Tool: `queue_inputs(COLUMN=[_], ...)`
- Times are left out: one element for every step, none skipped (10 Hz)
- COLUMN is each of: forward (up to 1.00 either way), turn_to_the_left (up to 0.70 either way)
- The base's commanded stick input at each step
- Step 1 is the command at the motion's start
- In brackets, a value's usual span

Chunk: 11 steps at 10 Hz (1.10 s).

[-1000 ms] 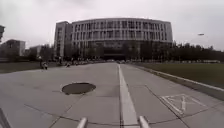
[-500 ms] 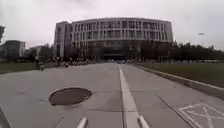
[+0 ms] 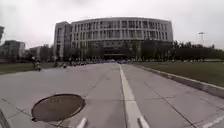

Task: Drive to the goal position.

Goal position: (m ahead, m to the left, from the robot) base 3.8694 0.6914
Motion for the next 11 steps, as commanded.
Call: queue_inputs(forward=[1.00, 1.00, 1.00, 1.00, 1.00, 1.00, 1.00, 1.00, 1.00, 1.00, 1.00], turn_to_the_left=[-0.02, -0.02, -0.02, -0.02, -0.02, -0.02, -0.02, -0.02, -0.02, -0.02, -0.02])
